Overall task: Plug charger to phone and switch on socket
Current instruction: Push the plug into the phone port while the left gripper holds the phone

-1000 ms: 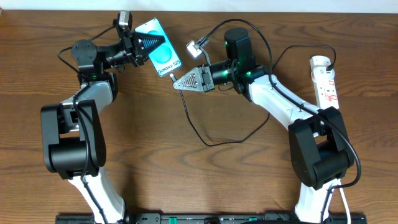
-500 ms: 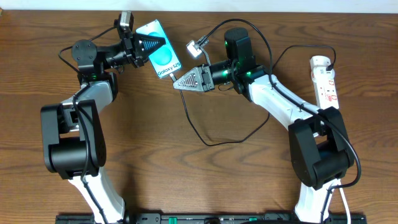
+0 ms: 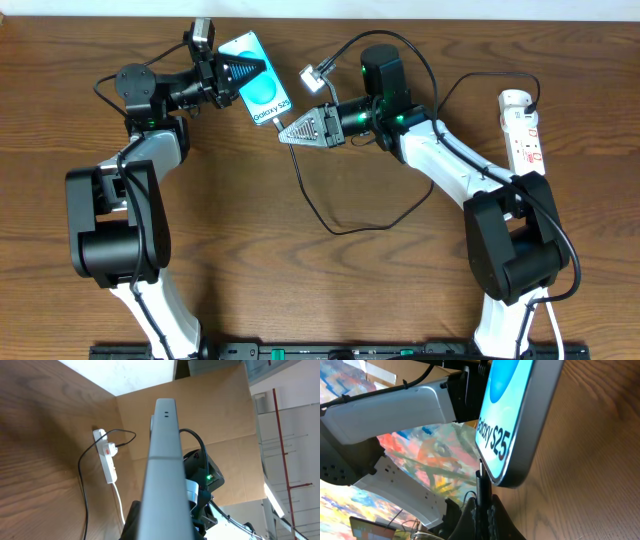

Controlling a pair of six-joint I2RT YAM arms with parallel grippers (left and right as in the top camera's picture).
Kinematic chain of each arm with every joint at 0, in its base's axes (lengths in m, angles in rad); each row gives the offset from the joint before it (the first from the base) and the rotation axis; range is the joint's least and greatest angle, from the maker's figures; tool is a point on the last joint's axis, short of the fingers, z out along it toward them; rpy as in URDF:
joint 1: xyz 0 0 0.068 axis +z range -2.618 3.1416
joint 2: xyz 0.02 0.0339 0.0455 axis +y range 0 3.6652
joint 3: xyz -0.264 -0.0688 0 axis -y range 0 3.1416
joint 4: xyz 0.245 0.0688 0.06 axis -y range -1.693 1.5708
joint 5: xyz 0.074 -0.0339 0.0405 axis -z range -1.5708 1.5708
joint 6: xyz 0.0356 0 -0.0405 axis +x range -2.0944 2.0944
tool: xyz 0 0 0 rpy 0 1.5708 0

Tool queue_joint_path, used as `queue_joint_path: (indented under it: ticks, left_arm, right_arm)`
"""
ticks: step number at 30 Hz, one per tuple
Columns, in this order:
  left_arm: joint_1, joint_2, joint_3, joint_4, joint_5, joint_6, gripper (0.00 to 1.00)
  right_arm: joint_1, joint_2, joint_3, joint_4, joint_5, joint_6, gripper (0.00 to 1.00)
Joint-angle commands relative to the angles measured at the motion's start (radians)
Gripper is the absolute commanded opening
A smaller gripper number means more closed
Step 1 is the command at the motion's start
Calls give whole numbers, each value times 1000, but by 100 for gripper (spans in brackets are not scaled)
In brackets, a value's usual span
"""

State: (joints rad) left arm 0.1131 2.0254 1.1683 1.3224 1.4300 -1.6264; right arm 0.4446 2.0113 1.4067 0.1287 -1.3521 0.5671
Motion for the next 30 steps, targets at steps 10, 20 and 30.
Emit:
queue_joint_path:
  ticks: [10, 20, 30]
  left_arm:
    - [0, -3, 0, 10, -16, -20, 7]
    - [0, -3, 0, 10, 2, 0, 7]
    - [0, -3, 0, 10, 24, 15, 7]
  right_arm:
    - [1, 9, 1, 3, 11, 24, 1]
    - [0, 9, 1, 3, 11, 23, 1]
    - [0, 9, 1, 40, 11, 50, 1]
